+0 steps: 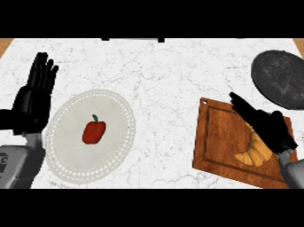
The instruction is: Pick the croissant from the cutting board and place it in the pan
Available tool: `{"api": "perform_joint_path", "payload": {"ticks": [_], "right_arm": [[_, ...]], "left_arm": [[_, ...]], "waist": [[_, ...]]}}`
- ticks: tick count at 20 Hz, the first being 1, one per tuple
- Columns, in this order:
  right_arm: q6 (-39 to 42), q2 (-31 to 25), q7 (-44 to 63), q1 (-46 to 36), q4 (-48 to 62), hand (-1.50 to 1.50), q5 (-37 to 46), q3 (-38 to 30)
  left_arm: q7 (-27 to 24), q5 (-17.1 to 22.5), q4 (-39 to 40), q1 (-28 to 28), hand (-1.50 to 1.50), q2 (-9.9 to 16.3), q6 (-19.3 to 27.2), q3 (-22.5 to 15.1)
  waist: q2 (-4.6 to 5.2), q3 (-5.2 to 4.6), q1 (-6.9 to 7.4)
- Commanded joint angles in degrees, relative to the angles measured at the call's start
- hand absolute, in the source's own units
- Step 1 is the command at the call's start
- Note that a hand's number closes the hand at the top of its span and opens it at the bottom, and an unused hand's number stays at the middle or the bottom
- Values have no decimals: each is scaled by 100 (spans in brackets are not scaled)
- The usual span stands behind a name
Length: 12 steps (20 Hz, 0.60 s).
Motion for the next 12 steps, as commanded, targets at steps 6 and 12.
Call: {"api": "perform_joint_path", "payload": {"ticks": [6,12], "right_arm": [[-2048,-239,575,163,1185,-150,-585,-2194],[-4292,-265,661,1050,1439,-150,1354,-1585]], "left_arm": [[704,-579,62,402,0,674,-543,-674],[991,-486,49,550,0,565,-789,-957]], "waist": [[-98,53,-497],[-139,28,-473]]}}
